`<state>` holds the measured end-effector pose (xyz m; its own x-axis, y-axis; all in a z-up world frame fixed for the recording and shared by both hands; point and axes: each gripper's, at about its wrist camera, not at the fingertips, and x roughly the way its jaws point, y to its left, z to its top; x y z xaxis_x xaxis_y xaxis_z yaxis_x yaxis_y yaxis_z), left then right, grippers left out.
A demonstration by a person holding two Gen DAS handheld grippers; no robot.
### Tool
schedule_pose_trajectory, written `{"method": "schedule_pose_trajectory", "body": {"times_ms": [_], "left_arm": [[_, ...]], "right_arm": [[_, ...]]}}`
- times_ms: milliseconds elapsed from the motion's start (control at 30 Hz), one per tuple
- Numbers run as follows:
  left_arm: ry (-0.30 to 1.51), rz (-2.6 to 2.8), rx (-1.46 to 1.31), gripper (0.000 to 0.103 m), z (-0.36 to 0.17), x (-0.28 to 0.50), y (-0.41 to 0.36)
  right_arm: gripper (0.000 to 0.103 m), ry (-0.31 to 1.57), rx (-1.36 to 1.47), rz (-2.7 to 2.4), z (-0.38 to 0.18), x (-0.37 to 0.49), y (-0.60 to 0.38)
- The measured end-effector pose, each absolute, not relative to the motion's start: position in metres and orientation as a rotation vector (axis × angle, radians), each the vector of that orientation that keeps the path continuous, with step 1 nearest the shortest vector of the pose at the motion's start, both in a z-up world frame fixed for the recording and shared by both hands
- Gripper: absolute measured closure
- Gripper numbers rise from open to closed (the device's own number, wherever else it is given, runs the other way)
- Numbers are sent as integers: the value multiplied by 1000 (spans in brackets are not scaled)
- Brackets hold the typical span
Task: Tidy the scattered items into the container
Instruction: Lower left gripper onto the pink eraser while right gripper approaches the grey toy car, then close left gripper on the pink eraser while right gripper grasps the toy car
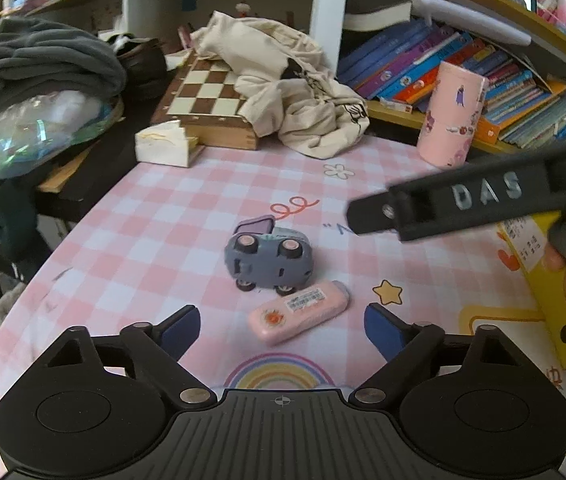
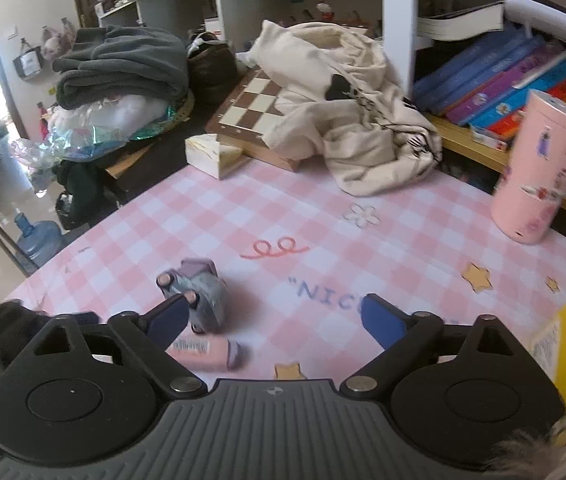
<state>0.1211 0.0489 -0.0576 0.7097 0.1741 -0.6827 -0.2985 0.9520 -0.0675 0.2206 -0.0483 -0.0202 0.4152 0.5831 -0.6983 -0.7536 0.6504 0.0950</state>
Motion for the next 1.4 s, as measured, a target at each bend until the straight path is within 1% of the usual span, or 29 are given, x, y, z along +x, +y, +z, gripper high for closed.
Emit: {"method": "schedule_pose_trajectory", "body": {"times_ms": [133, 200, 267, 400, 433, 500, 567, 600, 633, 667, 700, 733, 767, 800, 900, 1000, 1100, 1200, 1400], "left_arm": [[747, 258, -171, 14, -64, 134, 50], [749, 250, -168, 16, -67, 138, 51], [755, 236, -163, 25, -69, 143, 51], [785, 221, -153, 34, -76, 150, 50], [791, 213, -155, 39, -77, 151, 50], [795, 203, -145, 44, -80, 151, 49], [795, 203, -108, 54, -81, 150, 45], [795, 201, -101, 56, -81, 150, 45], [796, 199, -99, 60, -81, 149, 45], [796, 196, -100, 65, -81, 148, 45], [798, 195, -98, 68, -80, 146, 46], [800, 194, -97, 72, -79, 144, 46], [802, 192, -99, 76, -79, 142, 46], [804, 192, -105, 78, -78, 140, 46], [811, 200, -129, 79, -77, 133, 48], [821, 198, -156, 79, -75, 126, 49], [829, 198, -171, 79, -74, 117, 51], [831, 217, -190, 79, -72, 108, 53], [822, 273, -229, 79, -68, 95, 64]], "right_arm": [[15, 787, -251, 894, -22, 233, -35], [16, 800, -256, 925, -24, 236, -28], [18, 817, -264, 962, -26, 238, -20], [22, 849, -276, 1019, -33, 240, -3], [23, 856, -280, 1029, -35, 240, 1], [26, 881, -291, 1049, -39, 240, 9], [28, 901, -312, 1071, -43, 240, 17], [29, 906, -330, 1080, -46, 239, 21], [30, 909, -348, 1086, -48, 238, 24], [32, 913, -365, 1091, -50, 237, 28], [35, 919, -379, 1095, -52, 237, 30], [37, 930, -385, 1096, -55, 238, 33], [42, 946, -388, 1096, -58, 239, 35], [48, 961, -390, 1094, -60, 240, 37], [55, 993, -391, 1087, -66, 243, 39], [54, 992, -399, 1095, -67, 242, 40], [47, 953, -427, 1127, -64, 239, 44], [45, 919, -460, 1162, -64, 238, 52], [48, 906, -527, 1195, -71, 239, 63]]}}
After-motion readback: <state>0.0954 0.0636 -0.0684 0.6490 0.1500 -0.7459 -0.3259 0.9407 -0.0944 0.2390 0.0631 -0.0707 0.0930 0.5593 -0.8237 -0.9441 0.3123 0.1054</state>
